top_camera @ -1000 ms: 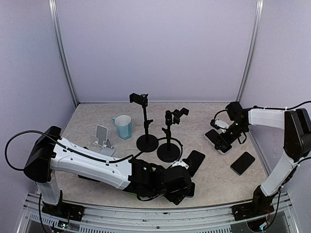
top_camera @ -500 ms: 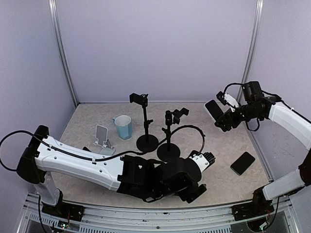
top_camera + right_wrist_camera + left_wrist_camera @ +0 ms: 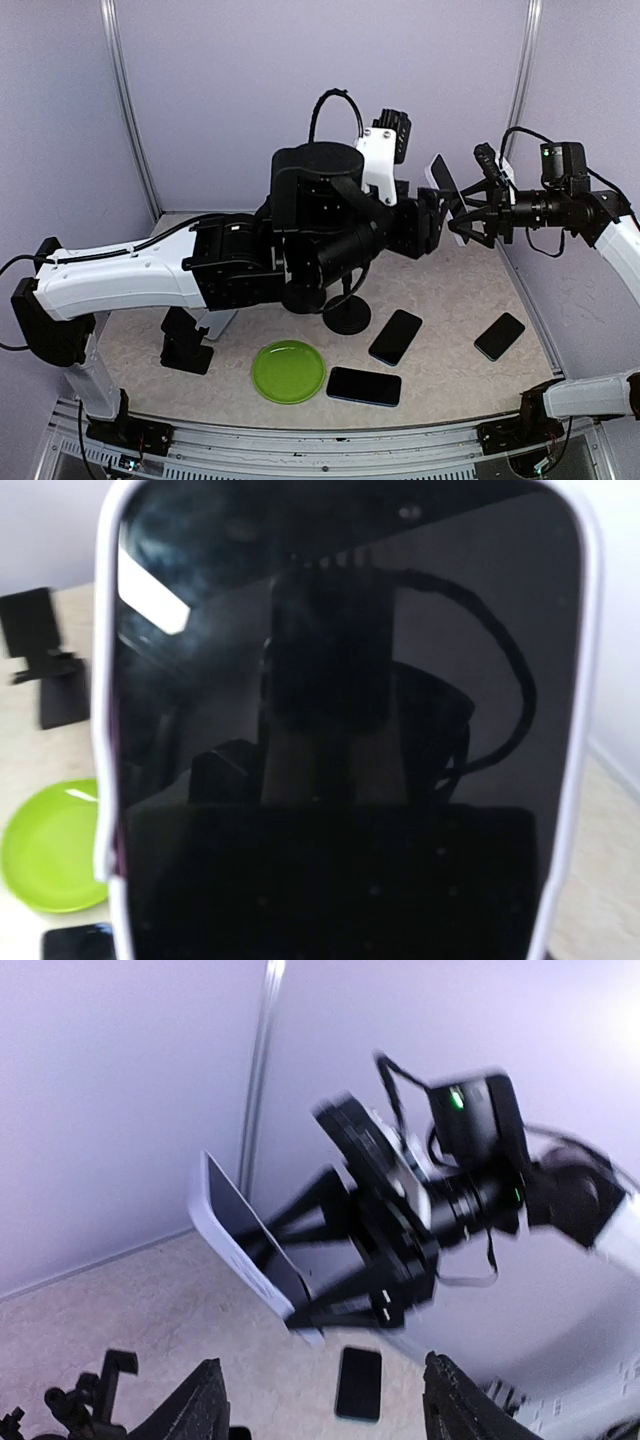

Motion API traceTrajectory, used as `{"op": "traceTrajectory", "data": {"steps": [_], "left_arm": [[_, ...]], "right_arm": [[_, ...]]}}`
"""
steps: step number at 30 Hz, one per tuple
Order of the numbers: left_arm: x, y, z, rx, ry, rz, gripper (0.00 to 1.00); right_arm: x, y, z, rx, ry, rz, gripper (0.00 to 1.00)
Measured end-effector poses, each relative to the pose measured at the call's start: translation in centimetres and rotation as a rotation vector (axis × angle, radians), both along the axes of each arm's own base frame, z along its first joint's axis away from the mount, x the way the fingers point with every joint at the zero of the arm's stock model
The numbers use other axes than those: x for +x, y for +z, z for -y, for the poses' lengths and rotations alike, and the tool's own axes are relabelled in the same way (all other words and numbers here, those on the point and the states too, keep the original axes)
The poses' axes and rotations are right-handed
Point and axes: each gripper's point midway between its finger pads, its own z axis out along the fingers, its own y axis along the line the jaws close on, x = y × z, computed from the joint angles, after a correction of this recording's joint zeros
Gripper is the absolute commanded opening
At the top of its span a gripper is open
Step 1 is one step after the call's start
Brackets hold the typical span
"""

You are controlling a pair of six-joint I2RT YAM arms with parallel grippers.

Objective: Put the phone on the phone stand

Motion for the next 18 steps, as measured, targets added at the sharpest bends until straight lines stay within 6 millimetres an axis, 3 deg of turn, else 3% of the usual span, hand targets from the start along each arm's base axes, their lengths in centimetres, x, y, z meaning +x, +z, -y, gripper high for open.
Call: {"op": "traceTrajectory", "data": {"steps": [2,4,6,8,14,18], "left_arm": [[2.4,2.5,-0.5,-0.104,0.061,-0.031,0.60],[3.8,3.7,-0.6,-0.168,0.099,-0.053,0.58],[4.2,4.0,-0.1,-0.212,0.106,-0.083,0.49],[4.6,3.3,0.7,-0.242,0.105,-0.123,0.38],[5.7,-0.3,3.3,-0.256,0.062,-0.227,0.35],[6.5,-1.4,4.2,-0.264,0.053,-0.259,0.31]], "right_arm": [[-0.8,0.0,-0.4,0.012,0.050,-0.009,0.00],[-1.4,0.0,-0.6,0.020,0.076,-0.016,0.00],[-1.8,0.1,-0.7,0.023,0.091,-0.014,0.00],[-2.2,0.3,-0.8,0.026,0.103,-0.005,0.00],[-3.1,0.6,-0.9,0.034,0.131,0.015,0.00],[-3.1,0.1,-0.9,0.027,0.135,0.009,0.00]]}}
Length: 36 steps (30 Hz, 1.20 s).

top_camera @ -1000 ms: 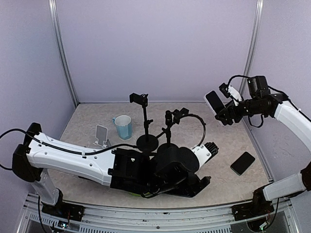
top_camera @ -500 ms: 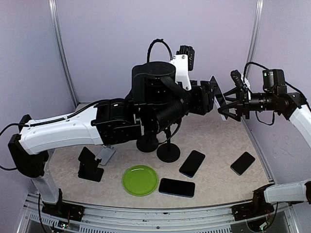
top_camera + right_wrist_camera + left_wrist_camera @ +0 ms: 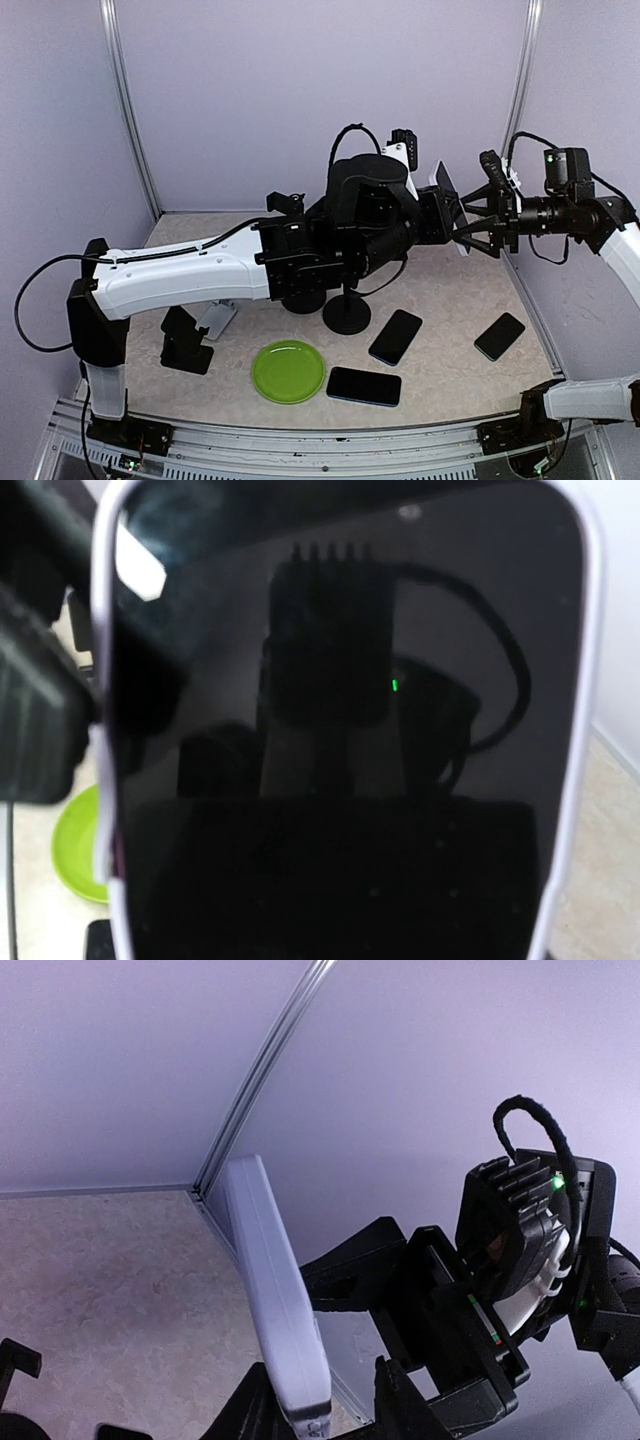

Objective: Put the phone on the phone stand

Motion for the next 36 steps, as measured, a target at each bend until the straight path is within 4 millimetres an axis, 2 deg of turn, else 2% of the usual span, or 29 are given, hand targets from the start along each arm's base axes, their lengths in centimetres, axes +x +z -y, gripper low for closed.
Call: {"op": "traceTrajectory", "data": {"steps": [5,7,12,14,15,16,18,20,21,28,33,36], "left_arm": [[0.5,0.0,0.1,-0.028,-0.012,-0.029,0.18],[0.8,-0.1,0.1,-0.037,-0.021,-0.043,0.15],[1.8,-0.9,0.2,-0.038,-0.025,-0.068,0.02],[2.1,-1.3,0.3,-0.035,-0.024,-0.075,0.00],[2.1,-1.4,0.4,-0.035,-0.028,-0.076,0.00],[2.3,-1.5,0.4,-0.035,-0.032,-0.077,0.00],[2.4,-1.5,0.5,-0.034,-0.041,-0.078,0.00],[2.4,-1.5,0.6,-0.036,-0.053,-0.078,0.00],[2.5,-1.5,0.6,-0.037,-0.058,-0.077,0.00],[1.9,-2.6,1.2,0.000,-0.143,-0.035,0.00],[1.0,-3.6,0.9,0.085,-0.208,0.022,0.00],[0.2,-3.5,-0.3,0.146,-0.266,0.080,0.00]], "right_arm": [[0.0,-0.1,0.0,-0.005,0.000,0.003,0.00],[0.1,-0.2,0.0,-0.010,-0.006,0.005,0.00],[0.8,-0.7,0.4,-0.035,-0.050,0.013,0.00],[1.1,-0.9,0.6,-0.046,-0.069,0.015,0.00],[1.2,-1.0,0.7,-0.049,-0.074,0.015,0.06],[1.3,-1.0,0.7,-0.051,-0.077,0.015,0.19],[1.3,-1.1,0.8,-0.055,-0.083,0.015,0.57],[1.4,-1.1,0.8,-0.058,-0.087,0.017,0.87],[1.4,-1.1,0.9,-0.059,-0.089,0.017,0.98],[0.4,-0.5,0.4,-0.050,-0.030,0.008,1.00],[0.2,1.6,0.1,-0.044,-0.003,0.023,1.00],[-0.4,3.0,-0.1,-0.024,0.029,0.043,0.99]]}}
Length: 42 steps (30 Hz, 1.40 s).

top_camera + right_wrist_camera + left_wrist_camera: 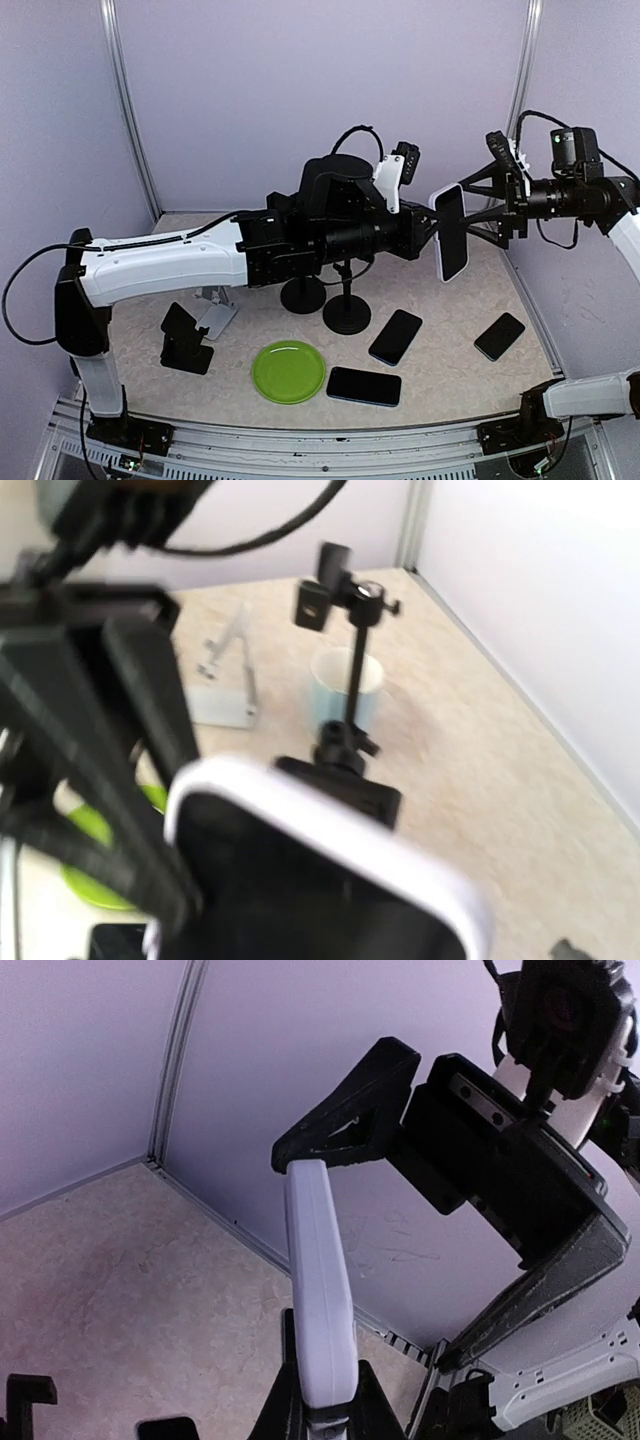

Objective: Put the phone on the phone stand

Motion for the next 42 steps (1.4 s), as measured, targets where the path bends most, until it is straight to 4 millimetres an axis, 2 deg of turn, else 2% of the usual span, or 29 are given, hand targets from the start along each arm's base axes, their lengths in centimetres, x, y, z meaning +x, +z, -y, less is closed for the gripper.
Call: {"op": "traceTrajectory", "data": {"steps": [4,8,11,17,20,25,27,30,31,32,34,37,39,42], "left_arm": [[-0.6,2.1,-2.2,0.042,-0.090,0.092,0.00],[-1.4,5.3,-4.4,0.044,-0.170,0.193,0.00],[-2.2,6.6,-5.2,0.047,-0.213,0.252,0.00],[-3.9,6.1,-5.0,0.078,-0.305,0.296,0.00],[-4.3,5.9,-4.9,0.085,-0.332,0.307,0.00],[-4.5,5.9,-4.8,0.089,-0.349,0.327,0.00],[-4.6,5.8,-4.8,0.091,-0.350,0.330,0.00],[-4.5,5.7,-4.7,0.092,-0.353,0.331,0.00],[-4.5,5.7,-4.7,0.092,-0.353,0.331,0.06],[-4.4,5.7,-4.6,0.092,-0.350,0.331,0.18],[-3.8,5.8,-4.7,0.087,-0.336,0.325,0.35],[-3.6,6.2,-4.6,0.072,-0.328,0.334,0.54],[-3.5,6.7,-4.6,0.055,-0.314,0.330,0.72],[-3.0,7.4,-4.6,0.032,-0.263,0.317,0.89]], "right_arm": [[-0.8,-0.1,-0.4,0.010,0.049,-0.027,0.90],[-0.8,-1.5,-0.8,0.000,0.103,-0.096,0.79],[-1.3,-2.5,-1.2,0.006,0.156,-0.147,0.74],[-3.3,-2.7,-2.0,0.048,0.265,-0.181,0.56],[-3.8,-3.0,-2.3,0.054,0.289,-0.192,0.45],[-4.4,-3.5,-2.6,0.056,0.315,-0.211,0.32],[-4.6,-3.6,-2.7,0.055,0.323,-0.214,0.25],[-4.7,-3.7,-2.8,0.055,0.329,-0.219,0.08],[-4.8,-3.8,-2.8,0.055,0.331,-0.219,0.02],[-4.8,-3.8,-2.8,0.055,0.334,-0.219,0.00],[-5.1,-3.8,-2.9,0.056,0.344,-0.219,0.00],[-4.9,-4.0,-2.9,0.051,0.336,-0.228,0.00],[-4.8,-4.2,-2.8,0.047,0.326,-0.238,0.00],[-4.5,-4.2,-2.8,0.045,0.308,-0.245,0.00]]}}
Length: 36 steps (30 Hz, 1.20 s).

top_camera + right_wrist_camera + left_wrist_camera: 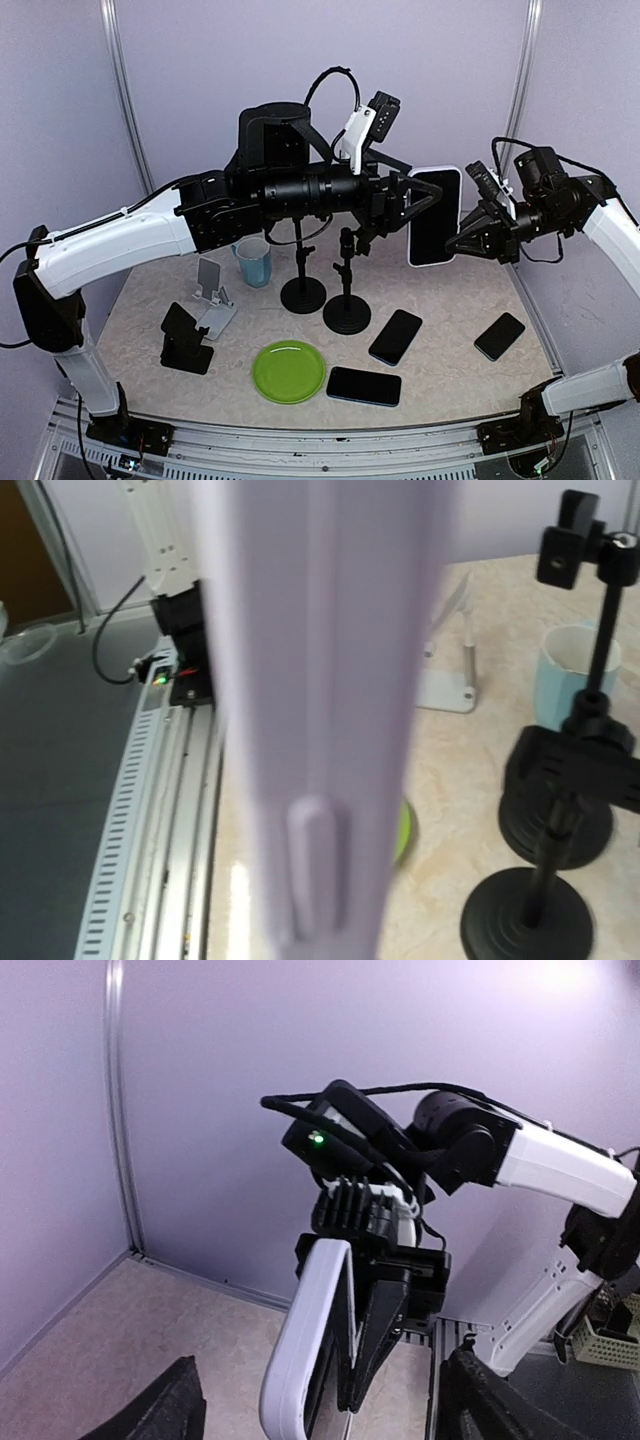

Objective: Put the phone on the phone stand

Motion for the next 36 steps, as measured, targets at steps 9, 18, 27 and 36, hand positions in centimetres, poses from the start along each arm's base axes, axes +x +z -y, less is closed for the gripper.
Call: {"op": "traceTrajectory", "data": {"steps": [9,18,27,36], "left_arm": [[2.2,0.7,-0.6,-0.122,0.390,-0.097,0.99],[4.5,-1.3,0.9,-0.212,0.642,-0.233,0.99],[7.2,-1.6,1.2,-0.269,0.722,-0.293,0.99],[8.2,-1.6,2.0,-0.295,0.714,-0.318,0.99]], "right_arm": [[3.2,0.0,0.2,-0.047,-0.143,0.025,0.00],[6.3,-0.1,1.0,-0.100,-0.290,0.081,0.00],[7.1,-0.6,1.3,-0.124,-0.344,0.088,0.00],[7.0,-0.7,1.1,-0.131,-0.343,0.097,0.00]]}}
